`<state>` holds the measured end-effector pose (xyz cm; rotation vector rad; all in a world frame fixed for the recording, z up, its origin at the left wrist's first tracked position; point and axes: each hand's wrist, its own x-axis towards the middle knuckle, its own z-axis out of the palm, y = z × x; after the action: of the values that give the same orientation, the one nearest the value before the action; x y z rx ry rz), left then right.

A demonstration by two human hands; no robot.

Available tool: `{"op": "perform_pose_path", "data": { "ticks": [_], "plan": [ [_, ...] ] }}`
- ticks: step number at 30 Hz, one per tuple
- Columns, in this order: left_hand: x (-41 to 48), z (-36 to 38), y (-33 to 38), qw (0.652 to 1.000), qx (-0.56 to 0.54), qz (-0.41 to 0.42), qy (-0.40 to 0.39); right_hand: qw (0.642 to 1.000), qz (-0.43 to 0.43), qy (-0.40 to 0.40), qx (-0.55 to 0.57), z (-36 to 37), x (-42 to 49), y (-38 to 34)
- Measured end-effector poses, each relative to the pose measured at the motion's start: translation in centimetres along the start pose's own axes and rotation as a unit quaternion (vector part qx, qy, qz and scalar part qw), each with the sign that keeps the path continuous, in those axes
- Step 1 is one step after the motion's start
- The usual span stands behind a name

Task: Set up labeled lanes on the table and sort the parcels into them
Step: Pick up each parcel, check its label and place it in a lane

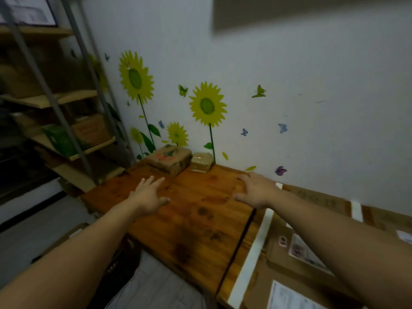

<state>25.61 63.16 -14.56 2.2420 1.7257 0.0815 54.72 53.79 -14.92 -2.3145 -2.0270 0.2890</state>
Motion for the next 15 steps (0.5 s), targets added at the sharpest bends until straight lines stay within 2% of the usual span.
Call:
{"op": "perform_pose_path", "data": {
  "ticks": [7, 15],
  "plan": [
    [11.1, -1.7, -7.0, 1.000, 0.000, -0.013, -0.020, 1.000, 0.006, -0.028, 0.003, 1.0, 11.6, -4.7],
    [26.3, -2.5, -13.5, 0.997, -0.002, 0.021, -0.076, 0.991, 0.105, -0.046, 0.064, 3.8, 24.4, -9.8]
  ]
}}
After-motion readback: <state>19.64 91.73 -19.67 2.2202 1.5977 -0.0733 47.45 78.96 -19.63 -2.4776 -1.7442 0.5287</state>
